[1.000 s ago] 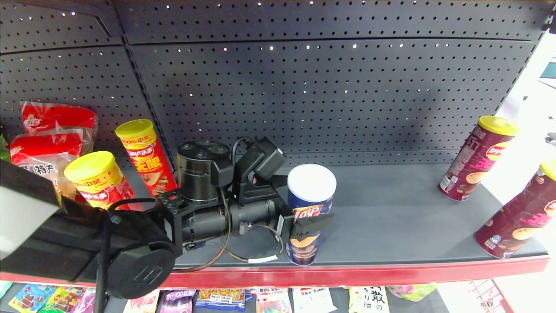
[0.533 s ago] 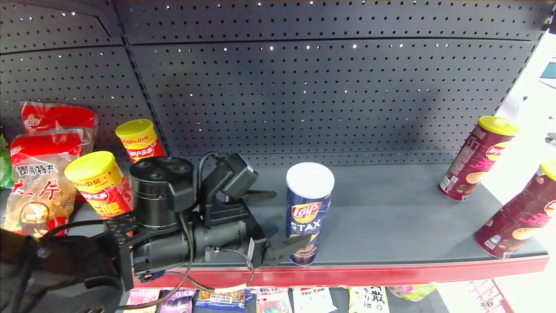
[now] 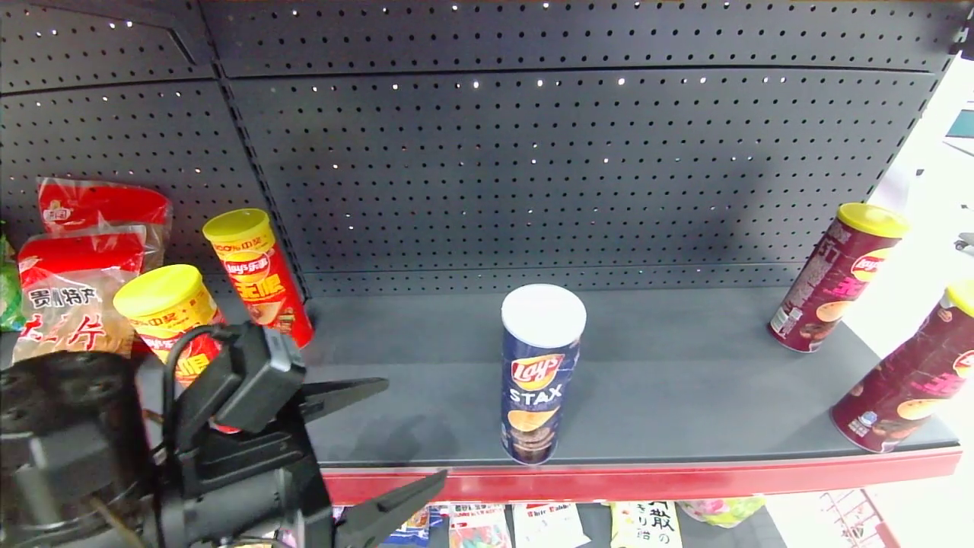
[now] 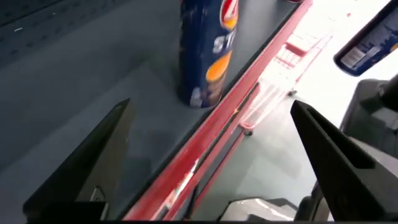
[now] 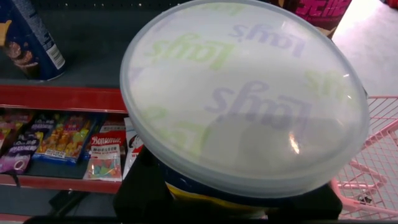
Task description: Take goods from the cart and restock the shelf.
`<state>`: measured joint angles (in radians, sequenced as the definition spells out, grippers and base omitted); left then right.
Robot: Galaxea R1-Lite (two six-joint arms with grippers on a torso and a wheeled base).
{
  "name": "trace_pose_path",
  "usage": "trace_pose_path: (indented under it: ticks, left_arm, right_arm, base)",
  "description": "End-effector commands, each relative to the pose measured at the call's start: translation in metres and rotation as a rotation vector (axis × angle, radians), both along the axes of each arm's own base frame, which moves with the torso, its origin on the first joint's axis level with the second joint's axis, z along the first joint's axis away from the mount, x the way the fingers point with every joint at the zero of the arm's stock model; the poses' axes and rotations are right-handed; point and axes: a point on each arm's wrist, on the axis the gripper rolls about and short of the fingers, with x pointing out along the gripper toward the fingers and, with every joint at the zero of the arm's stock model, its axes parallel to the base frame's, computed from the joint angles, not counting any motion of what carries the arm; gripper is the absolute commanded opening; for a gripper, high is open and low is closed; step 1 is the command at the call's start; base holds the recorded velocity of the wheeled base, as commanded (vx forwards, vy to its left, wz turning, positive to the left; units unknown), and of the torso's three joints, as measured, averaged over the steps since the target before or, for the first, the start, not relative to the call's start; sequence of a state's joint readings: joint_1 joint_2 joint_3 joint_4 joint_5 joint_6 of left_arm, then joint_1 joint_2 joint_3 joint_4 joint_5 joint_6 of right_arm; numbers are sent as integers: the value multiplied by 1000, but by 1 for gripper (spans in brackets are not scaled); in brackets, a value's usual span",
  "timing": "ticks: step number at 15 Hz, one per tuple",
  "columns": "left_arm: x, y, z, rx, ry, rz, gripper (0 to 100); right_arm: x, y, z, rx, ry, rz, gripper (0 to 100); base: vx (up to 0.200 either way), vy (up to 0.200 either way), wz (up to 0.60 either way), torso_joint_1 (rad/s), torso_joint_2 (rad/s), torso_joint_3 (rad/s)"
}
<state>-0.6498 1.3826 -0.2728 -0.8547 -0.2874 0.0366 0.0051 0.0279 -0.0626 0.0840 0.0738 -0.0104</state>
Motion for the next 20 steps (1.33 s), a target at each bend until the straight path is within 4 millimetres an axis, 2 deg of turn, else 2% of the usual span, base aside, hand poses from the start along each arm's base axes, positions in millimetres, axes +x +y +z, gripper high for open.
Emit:
trace_pose_path:
  ticks: [1, 4, 5, 6, 7, 8, 9, 10, 11, 12, 13, 16, 17, 19, 20]
  left_arm:
    - [-39, 33, 2, -21, -53, 83, 100]
    - [-86, 73, 9, 27, -45, 248, 100]
    - [-94, 80, 10, 41, -41, 276, 100]
    - [-118, 101, 11, 93, -33, 376, 100]
    - [-133, 114, 9, 114, -34, 430, 100]
    - [-140, 119, 7, 121, -37, 455, 100]
    - [-157, 134, 1, 148, -62, 576, 100]
    - [-164, 139, -2, 148, -87, 650, 100]
    - [-169, 142, -6, 132, -105, 706, 100]
    - [-175, 143, -10, 119, -116, 764, 100]
    - [-180, 143, -14, 128, -106, 834, 100]
    - [-185, 137, -23, 139, -41, 973, 100]
    - [-185, 138, -29, 132, -35, 970, 100]
    - [-189, 138, -50, 107, -53, 911, 100]
    - [-190, 138, -51, 94, -58, 882, 100]
  right_arm:
    - [0, 0, 0, 0, 3, 2, 0]
    - [0, 0, 0, -1, 0, 12, 0]
    - [0, 0, 0, -1, 0, 13, 0]
    - [0, 0, 0, -1, 0, 19, 0]
    - [0, 0, 0, -1, 3, 19, 0]
    - [0, 0, 0, -3, 1, 18, 0]
    - [-1, 0, 2, -8, -6, 27, 0]
    - [-1, 1, 16, -6, -12, 81, 0]
    - [6, 2, 50, 1, 16, 127, 0]
    - [21, 3, 80, 6, 58, 148, 0]
    - [36, 4, 98, 0, 91, 187, 0]
    - [72, 10, 121, -95, 172, 328, 0]
    - [88, 13, 131, -96, 195, 335, 0]
    - [130, 19, 156, -100, 210, 343, 0]
    - [150, 24, 162, -105, 210, 363, 0]
  base:
    - [0, 0, 0, 0, 0, 0]
    - [0, 0, 0, 0, 0, 0]
    - [0, 0, 0, 0, 0, 0]
    - [0, 0, 0, 0, 0, 0]
    - [0, 0, 0, 0, 0, 0]
    - [0, 0, 0, 0, 0, 0]
    - [0, 0, 0, 0, 0, 0]
    - [0, 0, 0, 0, 0, 0]
    - [0, 0, 0, 0, 0, 0]
    - [0, 0, 0, 0, 0, 0]
    - [0, 0, 0, 0, 0, 0]
    - [0, 0, 0, 0, 0, 0]
    - [0, 0, 0, 0, 0, 0]
    - [0, 0, 0, 0, 0, 0]
    - [0, 0, 0, 0, 0, 0]
